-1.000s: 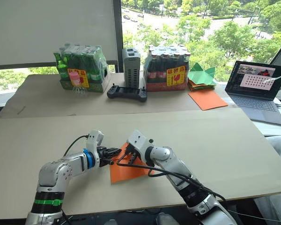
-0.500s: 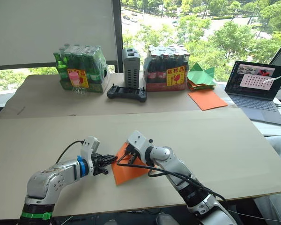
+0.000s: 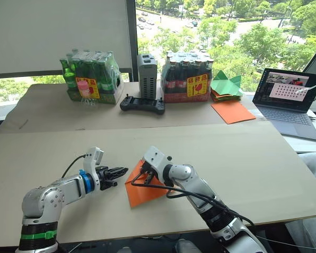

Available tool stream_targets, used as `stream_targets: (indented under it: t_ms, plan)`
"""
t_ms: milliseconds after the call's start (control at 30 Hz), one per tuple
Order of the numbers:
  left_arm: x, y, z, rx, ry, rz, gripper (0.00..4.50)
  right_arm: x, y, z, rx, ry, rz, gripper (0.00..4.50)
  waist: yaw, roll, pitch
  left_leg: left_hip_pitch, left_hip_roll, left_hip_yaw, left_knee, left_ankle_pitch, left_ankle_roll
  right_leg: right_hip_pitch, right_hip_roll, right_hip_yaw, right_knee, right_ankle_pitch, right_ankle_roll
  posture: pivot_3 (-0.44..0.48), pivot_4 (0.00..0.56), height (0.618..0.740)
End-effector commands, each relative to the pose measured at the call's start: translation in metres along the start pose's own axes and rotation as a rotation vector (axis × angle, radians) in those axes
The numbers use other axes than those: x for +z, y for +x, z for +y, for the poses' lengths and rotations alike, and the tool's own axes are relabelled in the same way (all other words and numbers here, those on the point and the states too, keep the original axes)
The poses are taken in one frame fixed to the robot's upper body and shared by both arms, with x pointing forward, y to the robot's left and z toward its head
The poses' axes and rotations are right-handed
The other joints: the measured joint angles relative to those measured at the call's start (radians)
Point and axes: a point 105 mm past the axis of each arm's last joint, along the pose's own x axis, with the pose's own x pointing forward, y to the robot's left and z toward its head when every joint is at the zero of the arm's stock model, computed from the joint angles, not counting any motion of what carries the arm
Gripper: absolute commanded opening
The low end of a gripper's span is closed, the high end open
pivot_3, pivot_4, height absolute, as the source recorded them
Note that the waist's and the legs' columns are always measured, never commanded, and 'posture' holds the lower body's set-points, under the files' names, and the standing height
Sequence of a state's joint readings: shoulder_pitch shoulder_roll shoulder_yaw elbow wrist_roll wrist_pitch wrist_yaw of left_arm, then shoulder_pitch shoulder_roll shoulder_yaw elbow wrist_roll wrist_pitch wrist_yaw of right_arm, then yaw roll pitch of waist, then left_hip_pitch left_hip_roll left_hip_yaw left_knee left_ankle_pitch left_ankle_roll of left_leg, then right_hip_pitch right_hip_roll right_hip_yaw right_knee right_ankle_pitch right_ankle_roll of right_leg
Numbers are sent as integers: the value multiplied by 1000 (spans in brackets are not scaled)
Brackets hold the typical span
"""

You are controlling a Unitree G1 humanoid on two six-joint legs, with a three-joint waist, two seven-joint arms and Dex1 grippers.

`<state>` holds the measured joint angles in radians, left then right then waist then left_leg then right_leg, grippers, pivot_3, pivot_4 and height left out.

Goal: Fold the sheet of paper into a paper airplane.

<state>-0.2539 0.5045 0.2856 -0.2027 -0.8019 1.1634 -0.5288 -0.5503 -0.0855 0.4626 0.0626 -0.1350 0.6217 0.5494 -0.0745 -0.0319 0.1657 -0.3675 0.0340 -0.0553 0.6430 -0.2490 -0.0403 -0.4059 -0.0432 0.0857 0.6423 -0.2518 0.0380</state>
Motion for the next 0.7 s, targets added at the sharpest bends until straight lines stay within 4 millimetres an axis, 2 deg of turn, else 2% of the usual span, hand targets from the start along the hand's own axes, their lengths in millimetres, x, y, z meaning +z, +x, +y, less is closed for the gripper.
stream_targets:
  t_ms: [33,200,333,500,700]
  plan:
    - [19,-4,-17,-75,38,-51,700,-33,7,19,73,46,117,0,0,0,0,0,0,0,0,0,0,0,0,0,0,0,0,0,150,740]
    - [10,1,-26,-105,49,-10,700,-32,7,17,65,46,115,0,-1,0,0,0,0,0,0,0,0,0,0,0,0,0,0,0,150,740]
    - [-15,9,-13,-43,90,77,700,-31,8,14,51,48,110,0,-3,0,0,0,0,0,0,0,0,0,0,0,0,0,0,0,150,740]
    - [-35,15,-5,-28,106,141,700,-29,7,8,22,58,103,0,-1,0,0,0,0,0,0,0,0,0,0,0,0,0,0,0,150,740]
    - [-46,22,4,-6,129,180,700,-15,2,-7,-27,85,40,0,4,0,0,2,0,0,0,0,0,1,0,0,0,-2,3,0,150,740]
